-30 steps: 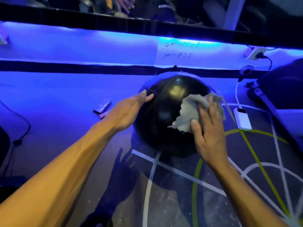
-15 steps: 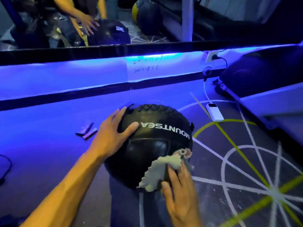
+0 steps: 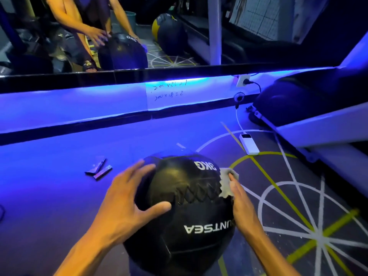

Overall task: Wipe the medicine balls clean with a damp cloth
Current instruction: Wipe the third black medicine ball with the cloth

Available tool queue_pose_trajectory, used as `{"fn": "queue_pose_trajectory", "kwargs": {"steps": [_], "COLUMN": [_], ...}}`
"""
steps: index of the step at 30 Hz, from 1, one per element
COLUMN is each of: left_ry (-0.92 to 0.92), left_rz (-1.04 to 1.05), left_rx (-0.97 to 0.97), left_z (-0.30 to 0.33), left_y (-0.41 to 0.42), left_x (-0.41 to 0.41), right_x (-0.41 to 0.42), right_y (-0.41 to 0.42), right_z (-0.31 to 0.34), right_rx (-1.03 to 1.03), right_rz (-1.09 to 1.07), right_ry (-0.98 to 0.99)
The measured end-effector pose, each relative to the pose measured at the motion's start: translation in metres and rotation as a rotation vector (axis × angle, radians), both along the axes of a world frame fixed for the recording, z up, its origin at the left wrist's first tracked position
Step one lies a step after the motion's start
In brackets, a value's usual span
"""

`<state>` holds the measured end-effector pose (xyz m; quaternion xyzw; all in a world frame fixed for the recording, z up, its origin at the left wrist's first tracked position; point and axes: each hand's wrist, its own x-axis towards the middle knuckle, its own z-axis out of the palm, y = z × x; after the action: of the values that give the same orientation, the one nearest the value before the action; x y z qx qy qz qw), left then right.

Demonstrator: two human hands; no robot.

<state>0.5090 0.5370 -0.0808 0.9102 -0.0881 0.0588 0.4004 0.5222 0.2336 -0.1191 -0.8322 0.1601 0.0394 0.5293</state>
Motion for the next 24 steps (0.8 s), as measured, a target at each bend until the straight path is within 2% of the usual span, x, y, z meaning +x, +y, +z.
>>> {"fn": "queue_pose_trajectory", "kwargs": {"steps": [4, 6, 8, 10, 12, 14, 15, 17, 18, 20, 21, 24], "left_ry": [-0.030, -0.066, -0.099, -0.120, -0.139, -0.140, -0.134, -0.121, -0.113, -0.101, -0.099, -0.103], "left_rz": [-0.086, -0.090, -0.089, -0.085, -0.090, -0.101, -0.106, -0.122, -0.136, -0.164, -0.172, -0.211], "left_rx": [0.021, 0.057, 0.070, 0.062, 0.052, 0.053, 0.051, 0.041, 0.030, 0.009, 0.014, 0.040], "left_z": [-0.007, -0.009, -0.011, -0.015, -0.019, -0.023, -0.024, -0.027, -0.028, -0.029, -0.029, -0.031], "left_y": [-0.016, -0.022, -0.026, -0.025, -0.018, -0.008, -0.004, 0.004, 0.008, 0.016, 0.019, 0.025], "left_x": [-0.020, -0.027, -0.032, -0.036, -0.040, -0.044, -0.044, -0.045, -0.046, -0.045, -0.045, -0.043], "right_x": [0.012, 0.028, 0.041, 0.039, 0.037, 0.049, 0.055, 0.060, 0.061, 0.060, 0.060, 0.051], "right_y": [-0.012, -0.003, 0.025, 0.060, 0.071, 0.050, 0.034, 0.013, 0.007, 0.016, 0.030, 0.083], "right_z": [0.014, 0.032, 0.048, 0.061, 0.058, 0.047, 0.045, 0.045, 0.047, 0.058, 0.067, 0.085], "right_rx": [-0.014, -0.096, -0.324, -0.608, -0.694, -0.611, -0.465, -0.024, 0.066, 0.029, -0.031, -0.438], "right_rz": [0.033, 0.163, 0.364, 0.633, 0.811, 0.731, 0.621, 0.422, 0.358, 0.340, 0.383, 0.768], "right_ry": [0.068, 0.054, -0.075, -0.325, -0.391, -0.305, -0.148, 0.253, 0.344, 0.325, 0.250, -0.090]}}
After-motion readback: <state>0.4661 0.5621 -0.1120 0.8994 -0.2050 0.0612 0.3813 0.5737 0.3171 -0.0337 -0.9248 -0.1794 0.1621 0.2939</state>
